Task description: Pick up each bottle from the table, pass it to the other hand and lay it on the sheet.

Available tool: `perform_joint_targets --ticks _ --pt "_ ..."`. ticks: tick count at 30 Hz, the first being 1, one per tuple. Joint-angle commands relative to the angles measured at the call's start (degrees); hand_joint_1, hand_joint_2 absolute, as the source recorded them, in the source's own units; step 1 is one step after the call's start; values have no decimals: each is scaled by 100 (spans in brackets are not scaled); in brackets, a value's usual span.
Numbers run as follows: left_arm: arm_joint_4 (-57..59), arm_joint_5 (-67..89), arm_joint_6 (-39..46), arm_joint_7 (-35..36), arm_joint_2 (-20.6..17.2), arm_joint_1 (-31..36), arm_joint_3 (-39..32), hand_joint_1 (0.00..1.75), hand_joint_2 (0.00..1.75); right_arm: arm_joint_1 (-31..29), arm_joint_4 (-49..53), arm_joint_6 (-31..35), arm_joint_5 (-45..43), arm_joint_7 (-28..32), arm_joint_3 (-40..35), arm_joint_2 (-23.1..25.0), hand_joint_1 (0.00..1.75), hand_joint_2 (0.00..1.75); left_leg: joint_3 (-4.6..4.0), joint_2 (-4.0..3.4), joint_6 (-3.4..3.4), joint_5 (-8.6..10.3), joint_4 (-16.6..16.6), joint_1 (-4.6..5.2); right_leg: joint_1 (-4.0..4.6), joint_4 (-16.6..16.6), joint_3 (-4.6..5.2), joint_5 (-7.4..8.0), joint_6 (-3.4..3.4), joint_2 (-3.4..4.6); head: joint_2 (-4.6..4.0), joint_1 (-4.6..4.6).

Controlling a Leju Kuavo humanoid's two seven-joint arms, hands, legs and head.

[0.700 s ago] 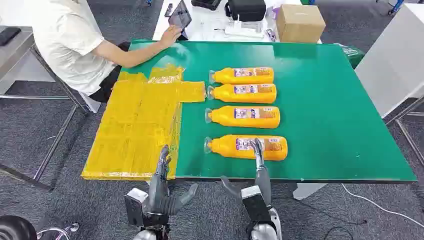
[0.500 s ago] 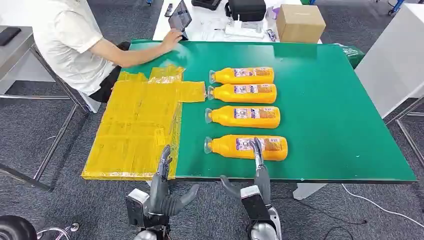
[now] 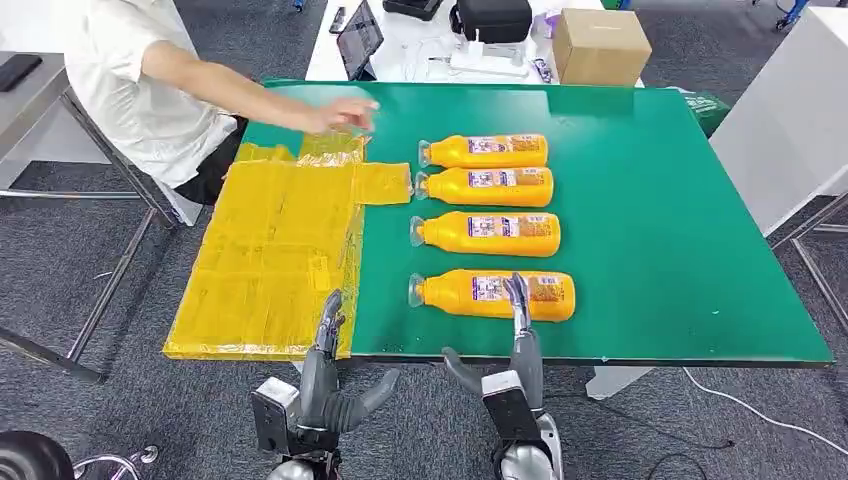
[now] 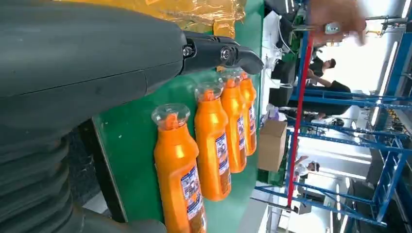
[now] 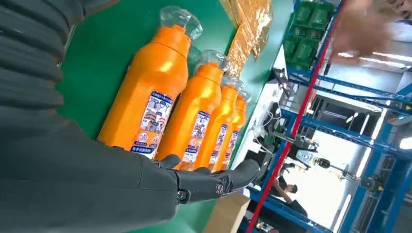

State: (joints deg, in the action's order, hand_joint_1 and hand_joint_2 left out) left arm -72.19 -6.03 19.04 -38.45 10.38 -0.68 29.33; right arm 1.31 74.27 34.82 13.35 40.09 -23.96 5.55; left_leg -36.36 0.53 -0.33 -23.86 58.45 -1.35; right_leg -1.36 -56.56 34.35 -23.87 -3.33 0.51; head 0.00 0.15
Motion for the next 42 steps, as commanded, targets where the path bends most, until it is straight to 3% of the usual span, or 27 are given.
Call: perform_joint_targets --ticks 1,6,8,9,19,23,25,31,42 --pt "150 -7 6 9 -146 89 68 0 175 -66 -146 0 -32 -9 -47 -154 0 175 24 -3 8 -5 -8 0 4 9 -24 -5 14 -5 0 0" --pt "110 19 51 -40 -127 91 69 0 175 -165 -465 307 605 -9 87 -179 0 175 24 -5 8 -5 -8 0 4 10 -25 -4 13 -3 0 0" --pt "53 16 41 -30 -87 130 62 0 175 -211 -460 518 1305 -9 202 -247 0 175 29 -5 10 -7 -10 -1 5 13 -31 -5 15 -4 0 0" --pt "26 65 65 9 -40 165 51 0 175 -235 -482 518 2088 -174 457 -191 0 175 19 -2 7 -3 -8 0 3 9 -20 -3 10 -4 0 -2" --pt "33 80 71 37 -27 187 52 0 175 -261 -494 515 2078 -191 439 -218 0 175 29 -5 11 -8 -6 -1 7 10 -31 -6 17 -4 0 0" --pt "110 98 13 57 22 203 -19 0 175 -299 -534 518 3641 -800 770 -478 0 175 22 2 10 -4 -6 1 3 9 -25 -5 12 -10 0 -2" --pt "163 118 -70 69 60 236 -49 0 175 -426 -654 507 3763 -788 620 -782 0 175 14 4 8 -1 -5 2 1 8 -17 -2 8 -10 0 -2" --pt "243 194 -241 107 112 284 -104 0 175 -753 -819 -281 4357 -1831 -49 -1607 0 175 22 -2 14 -3 -5 6 0 11 -28 0 9 -5 0 0" --pt "249 330 -281 176 128 272 -88 0 175 -834 -549 -1138 4117 -2095 -163 -2033 0 175 26 -6 14 -10 -3 9 -2 8 -30 -4 12 -1 0 -2"
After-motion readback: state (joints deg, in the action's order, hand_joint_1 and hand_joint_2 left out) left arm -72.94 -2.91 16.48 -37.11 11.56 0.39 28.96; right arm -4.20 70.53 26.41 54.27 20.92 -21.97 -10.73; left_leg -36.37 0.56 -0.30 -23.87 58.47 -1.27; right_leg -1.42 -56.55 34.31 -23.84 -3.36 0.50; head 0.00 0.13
